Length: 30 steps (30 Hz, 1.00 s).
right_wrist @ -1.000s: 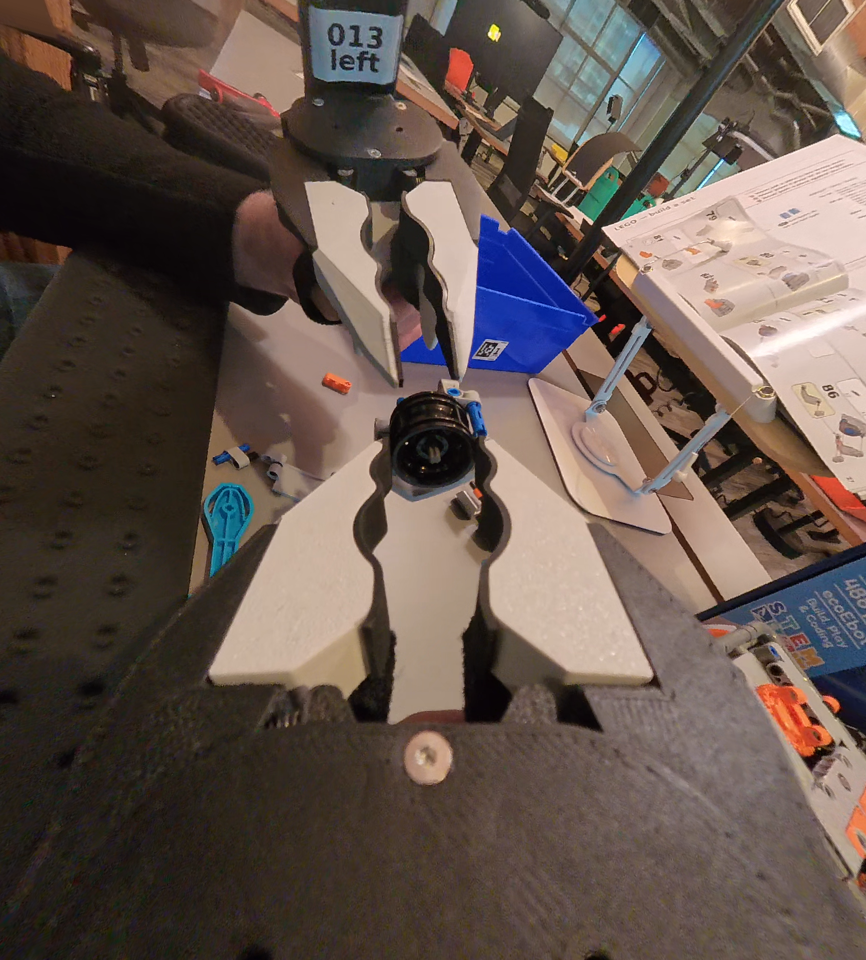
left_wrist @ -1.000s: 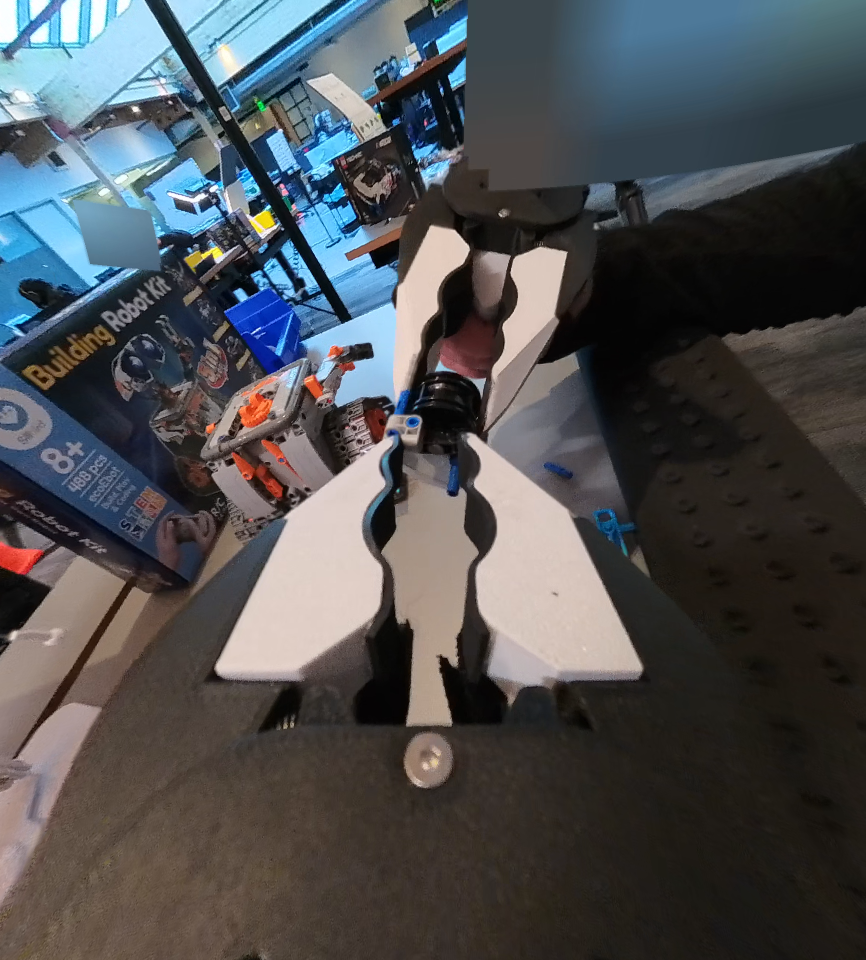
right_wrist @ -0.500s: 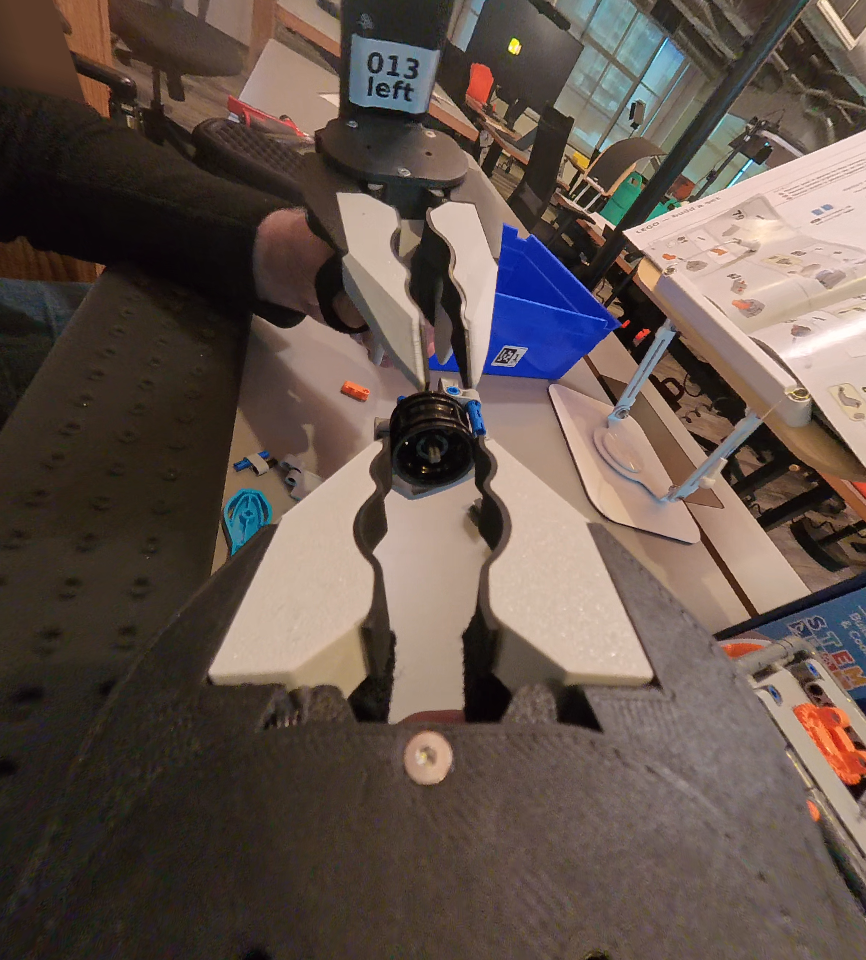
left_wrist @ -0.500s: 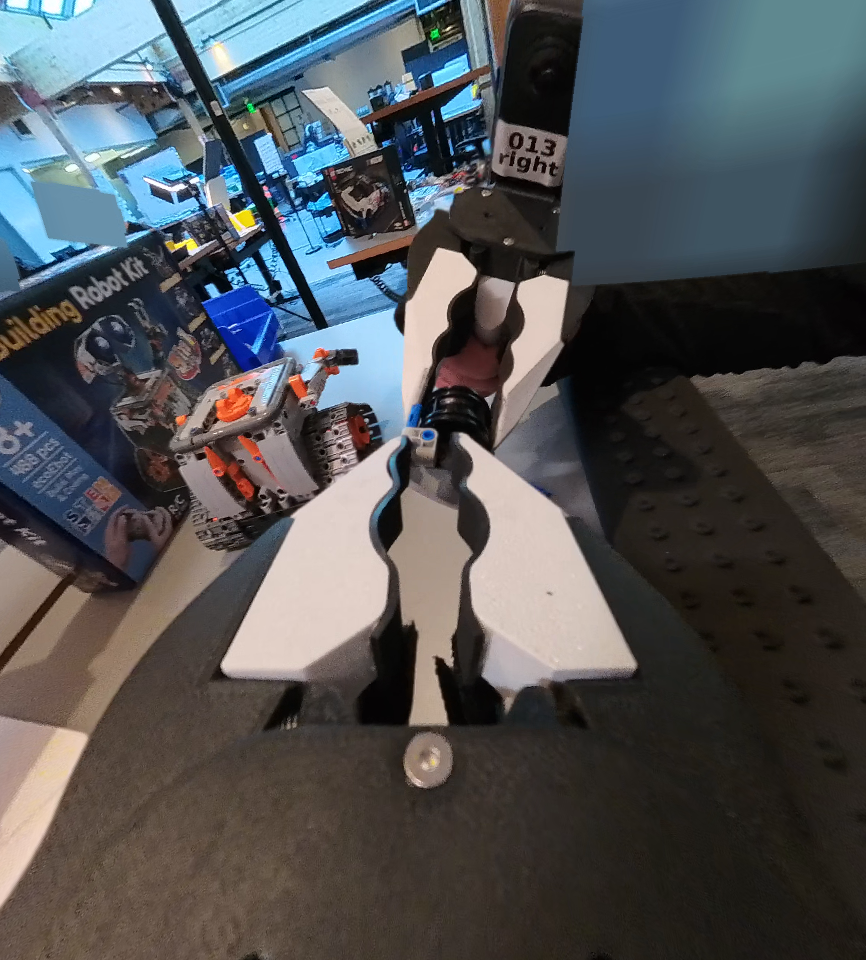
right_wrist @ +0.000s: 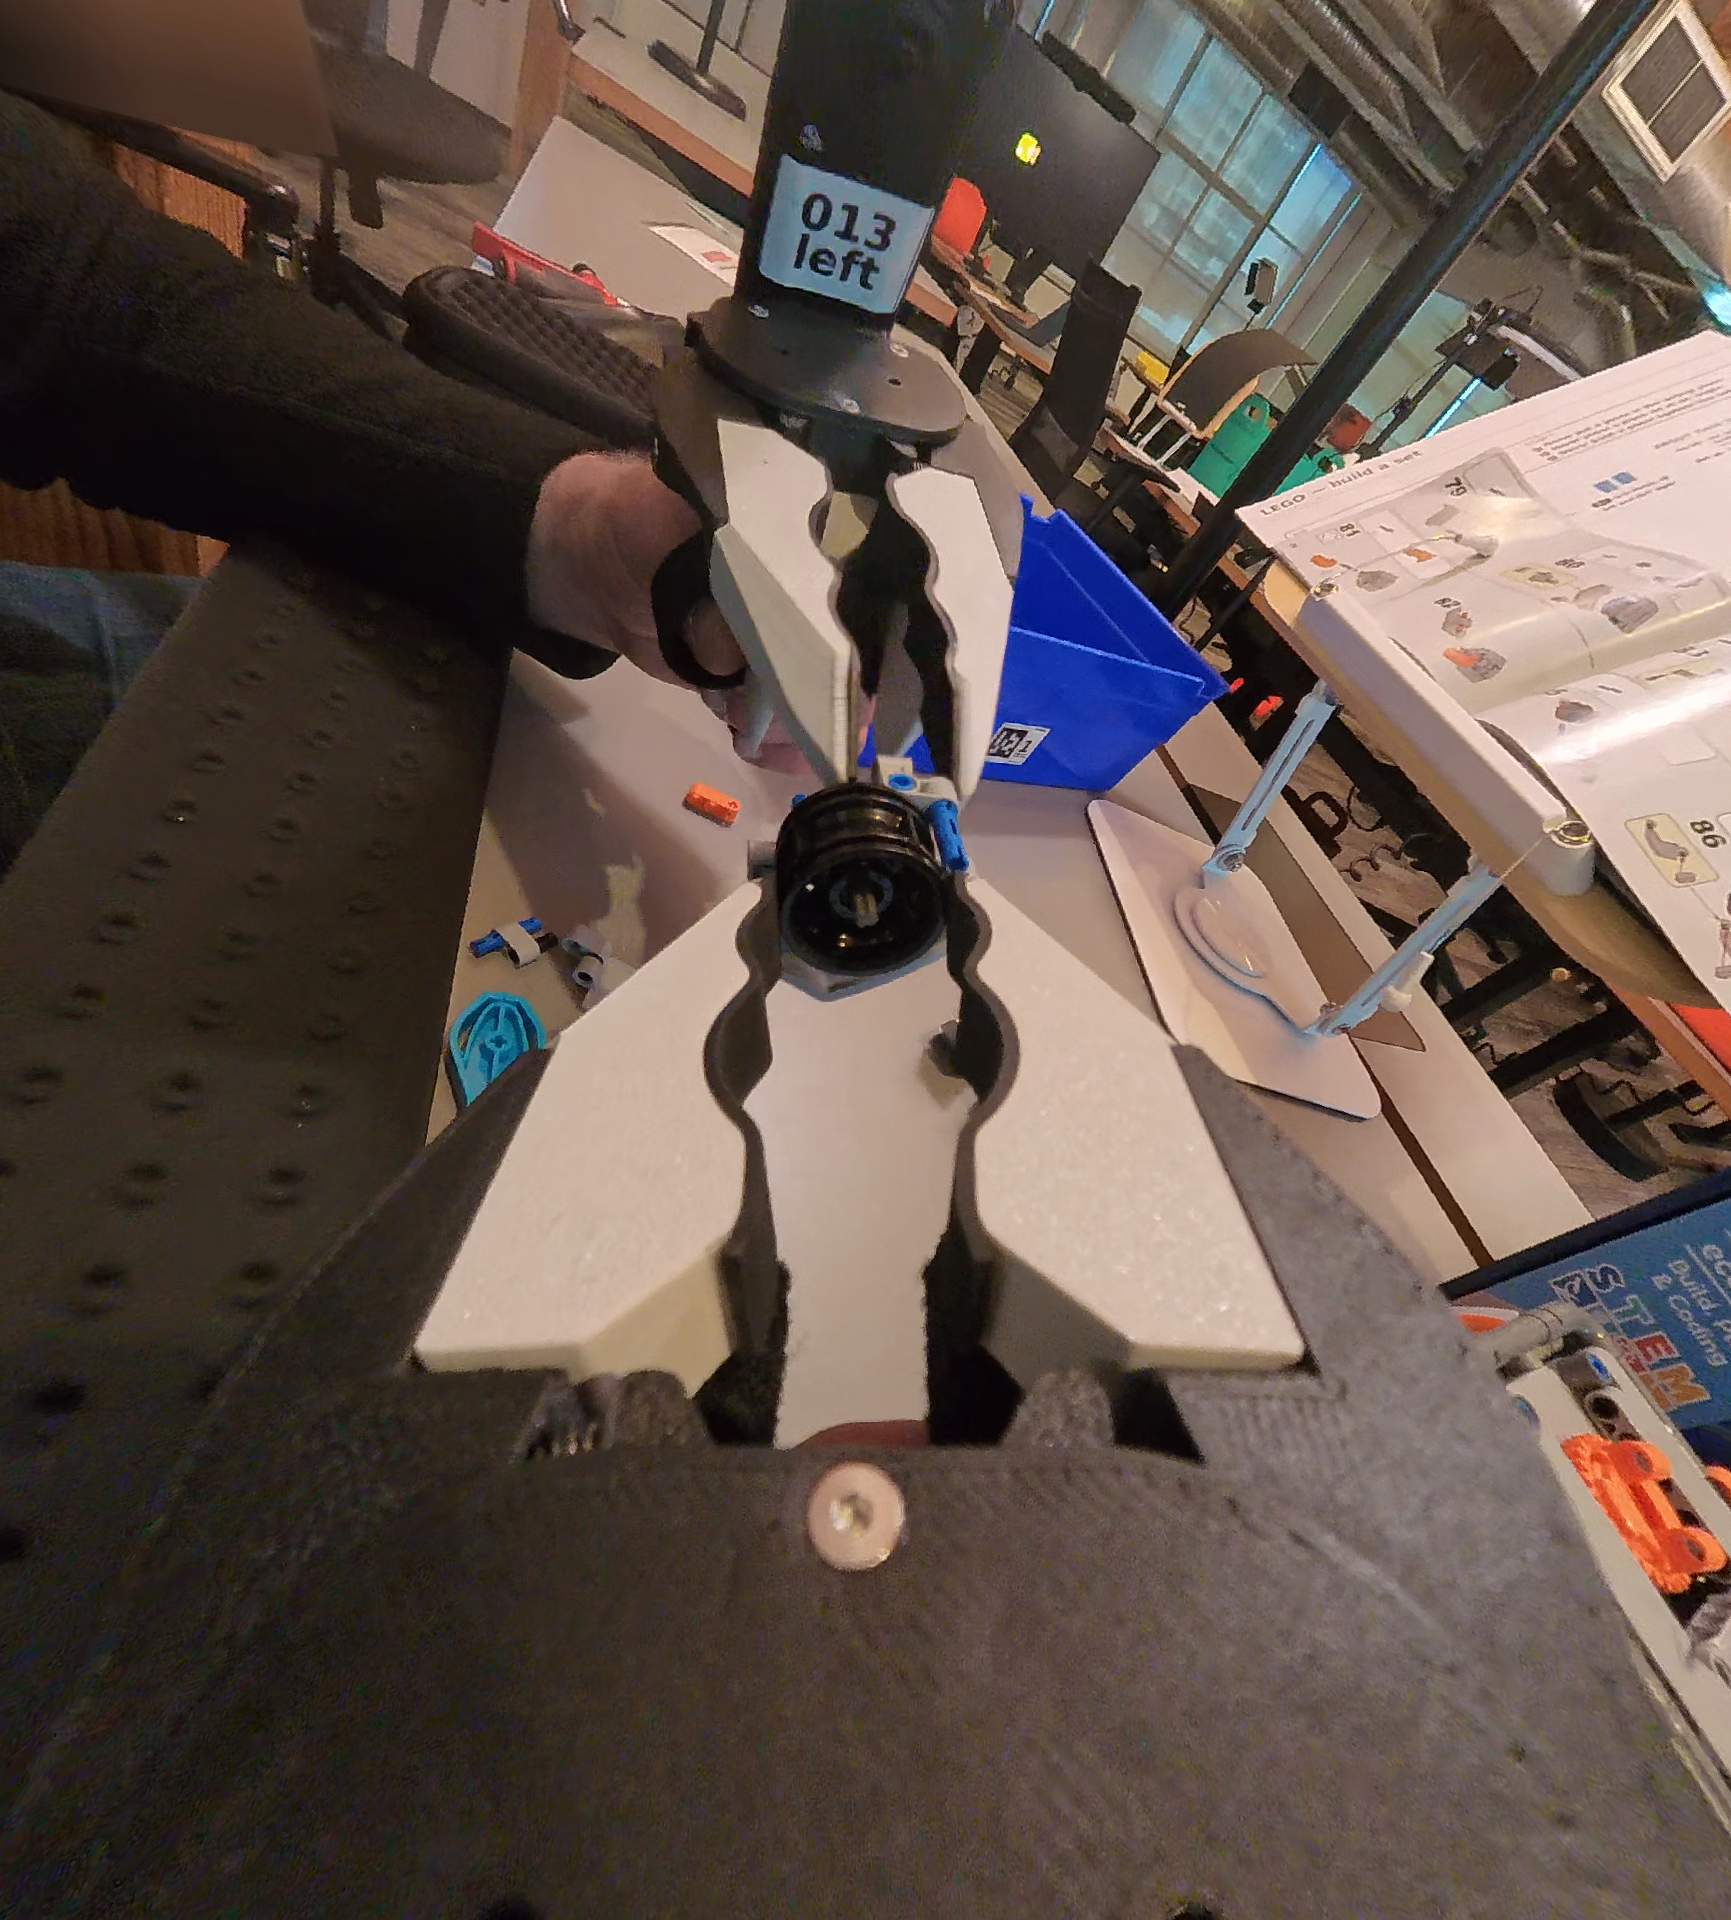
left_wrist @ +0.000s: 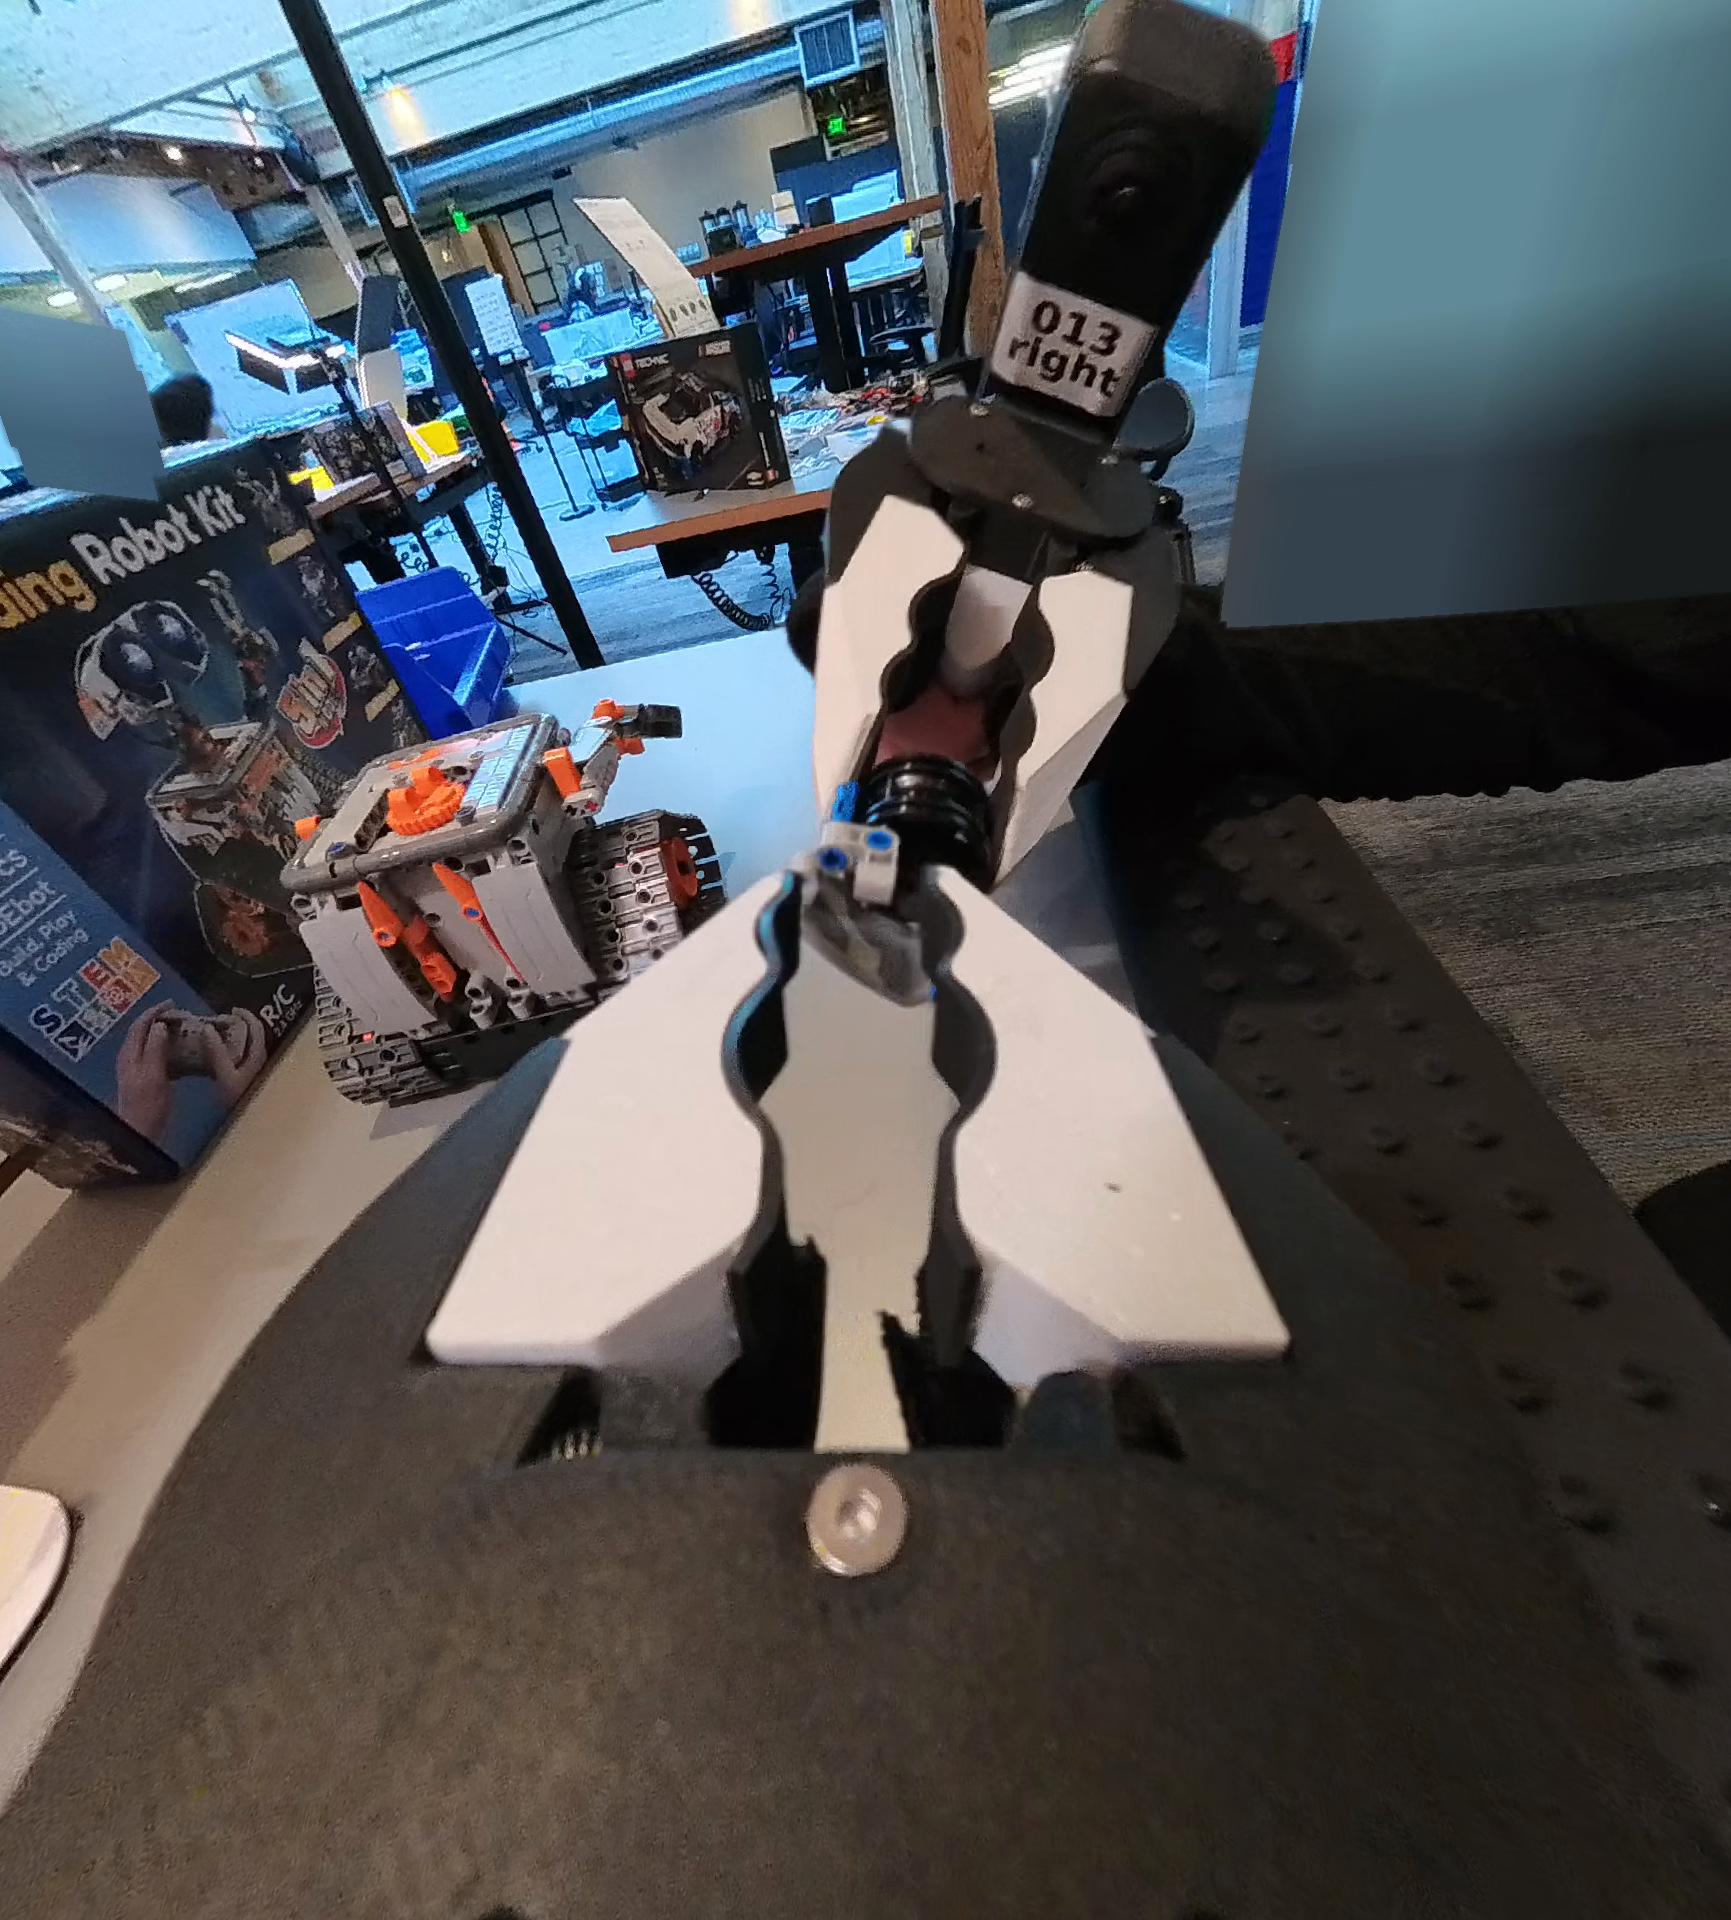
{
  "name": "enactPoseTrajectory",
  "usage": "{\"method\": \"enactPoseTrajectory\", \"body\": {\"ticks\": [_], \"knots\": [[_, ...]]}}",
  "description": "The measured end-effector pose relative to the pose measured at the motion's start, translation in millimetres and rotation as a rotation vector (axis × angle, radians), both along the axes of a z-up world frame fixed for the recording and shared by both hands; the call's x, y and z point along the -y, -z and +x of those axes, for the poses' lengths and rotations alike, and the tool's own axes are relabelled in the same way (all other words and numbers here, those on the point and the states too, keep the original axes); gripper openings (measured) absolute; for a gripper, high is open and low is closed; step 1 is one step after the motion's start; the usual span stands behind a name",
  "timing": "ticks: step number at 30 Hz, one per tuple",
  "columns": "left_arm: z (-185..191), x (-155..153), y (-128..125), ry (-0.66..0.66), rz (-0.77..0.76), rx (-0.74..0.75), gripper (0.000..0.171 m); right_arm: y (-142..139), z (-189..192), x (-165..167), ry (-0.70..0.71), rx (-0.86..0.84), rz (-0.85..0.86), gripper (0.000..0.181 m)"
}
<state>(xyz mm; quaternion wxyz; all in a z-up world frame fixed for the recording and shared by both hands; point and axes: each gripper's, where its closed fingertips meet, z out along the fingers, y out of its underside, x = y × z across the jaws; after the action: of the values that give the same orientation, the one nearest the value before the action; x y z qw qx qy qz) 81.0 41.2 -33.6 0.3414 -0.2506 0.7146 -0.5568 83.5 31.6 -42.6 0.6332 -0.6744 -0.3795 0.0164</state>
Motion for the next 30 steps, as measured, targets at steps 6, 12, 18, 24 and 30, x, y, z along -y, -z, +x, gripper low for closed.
{"method": "enactPoseTrajectory", "body": {"ticks": [6, 12, 18, 24, 30], "knots": [[-1, 3, 1, 0.026, -0.011, -0.008, 0.012, 2, -1, 0, 0.005, 0.031, 0.003, 0.03], [1, 6, 2, 0.034, -0.008, -0.01, 0.006, 1, -2, 0, 0.011, 0.045, 0.017, 0.029], [-1, 9, -3, 0.029, 0.027, 0.039, 0.005, -5, -6, 5, -0.028, 0.002, 0.029, 0.03], [-13, 16, -21, 0.0, 0.176, 0.2, 0.005, -35, -1, 20, -0.156, -0.288, 0.014, 0.031], [-22, 35, -19, 0.004, 0.332, 0.27, 0.005, -41, 5, 21, -0.187, -0.406, -0.032, 0.017]]}}
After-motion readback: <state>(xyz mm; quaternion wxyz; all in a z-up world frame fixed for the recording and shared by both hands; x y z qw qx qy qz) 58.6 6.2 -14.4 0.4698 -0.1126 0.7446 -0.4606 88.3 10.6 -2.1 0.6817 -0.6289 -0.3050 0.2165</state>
